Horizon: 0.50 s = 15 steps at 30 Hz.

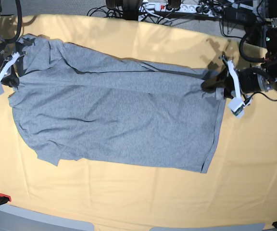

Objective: Layout the t-shirt on the table in an organized manner, then fold the t-shirt properly
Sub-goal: 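Grasp the shirt edges with both grippers and pull them apart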

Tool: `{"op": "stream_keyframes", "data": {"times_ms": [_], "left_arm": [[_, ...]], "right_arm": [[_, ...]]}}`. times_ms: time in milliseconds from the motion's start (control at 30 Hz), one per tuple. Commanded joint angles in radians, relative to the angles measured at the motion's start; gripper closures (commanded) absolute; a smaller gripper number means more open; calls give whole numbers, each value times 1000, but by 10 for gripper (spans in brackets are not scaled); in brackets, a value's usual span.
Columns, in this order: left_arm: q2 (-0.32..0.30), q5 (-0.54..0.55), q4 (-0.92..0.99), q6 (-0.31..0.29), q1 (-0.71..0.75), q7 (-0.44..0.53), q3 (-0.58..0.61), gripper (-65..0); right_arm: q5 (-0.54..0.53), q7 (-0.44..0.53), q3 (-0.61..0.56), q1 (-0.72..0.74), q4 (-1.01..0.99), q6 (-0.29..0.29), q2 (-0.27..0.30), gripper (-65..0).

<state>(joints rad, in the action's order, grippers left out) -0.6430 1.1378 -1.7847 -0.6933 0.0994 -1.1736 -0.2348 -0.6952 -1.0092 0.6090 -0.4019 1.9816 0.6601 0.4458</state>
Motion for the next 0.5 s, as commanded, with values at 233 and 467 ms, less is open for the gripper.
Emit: {"op": "stream_keyframes", "data": {"times_ms": [233, 467], "left_arm": [[-19, 14, -12, -5, -84, 40, -8, -142], [-20, -77, -11, -5, -86, 69, -8, -451]], "right_arm": [[65, 56, 0, 43, 12, -17, 18, -71], [72, 41, 0, 92, 12, -78, 63, -385]]}}
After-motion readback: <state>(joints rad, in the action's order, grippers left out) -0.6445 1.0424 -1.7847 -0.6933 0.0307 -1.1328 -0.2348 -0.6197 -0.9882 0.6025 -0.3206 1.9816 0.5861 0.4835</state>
